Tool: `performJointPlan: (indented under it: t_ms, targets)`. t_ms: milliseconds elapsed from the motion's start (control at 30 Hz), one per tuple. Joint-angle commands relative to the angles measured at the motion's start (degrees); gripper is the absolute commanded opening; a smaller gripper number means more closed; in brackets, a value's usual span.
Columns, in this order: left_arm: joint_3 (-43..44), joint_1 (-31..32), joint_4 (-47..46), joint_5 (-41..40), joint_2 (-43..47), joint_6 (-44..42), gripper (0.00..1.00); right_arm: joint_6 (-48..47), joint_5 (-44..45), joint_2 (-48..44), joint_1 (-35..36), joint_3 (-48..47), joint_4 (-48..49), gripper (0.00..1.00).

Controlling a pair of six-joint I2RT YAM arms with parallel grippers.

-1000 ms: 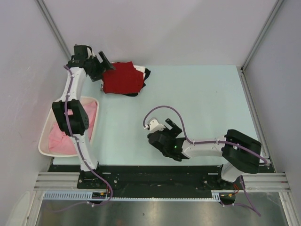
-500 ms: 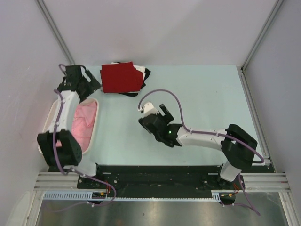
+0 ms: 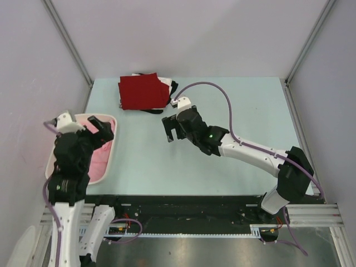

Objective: Fold and stack the t-shirts

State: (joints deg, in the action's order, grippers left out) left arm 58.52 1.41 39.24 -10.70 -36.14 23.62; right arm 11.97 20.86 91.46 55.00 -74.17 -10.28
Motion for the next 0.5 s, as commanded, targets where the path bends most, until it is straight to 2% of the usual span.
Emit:
performJointPlan:
  t_ms: [0, 100, 267, 333, 400, 433, 467]
  targets:
    - [-0.25, 1.4, 2.24, 1.27, 8.17, -1.91, 1.0, 5.51, 2.58, -4.01, -0.51, -2.38, -3.77, 1.0]
    - [0.54, 1.4, 3.21, 7.6, 9.07, -0.94, 1.0, 7.63, 10.06, -5.67, -1.91, -3.17, -7.1, 1.0]
    - [-0.95, 1.4, 1.89, 10.26, 10.65, -2.26, 1.0, 4.48, 21.82, -10.33, -3.58, -3.87, -10.98, 1.0]
    - [-1.92, 1.4, 0.93, 12.63, 11.27, -2.7, 1.0, 1.49, 23.26, -13.4, -4.9, -4.66, -12.82, 1.0]
    - [-2.79, 1.4, -0.91, 13.68, 11.62, -3.05, 1.0, 3.48, 19.57, -14.81, -7.35, -8.25, -19.38, 1.0]
    - [-2.97, 1.4, -1.45, 13.77, 11.53, -3.22, 1.0, 3.68, 21.05, -15.6, -8.5, -9.66, -19.6, 1.0]
    - [-3.06, 1.4, -2.15, 13.78, 11.27, -2.96, 1.0, 2.98, 27.67, -16.39, -8.33, -9.68, -18.64, 1.0]
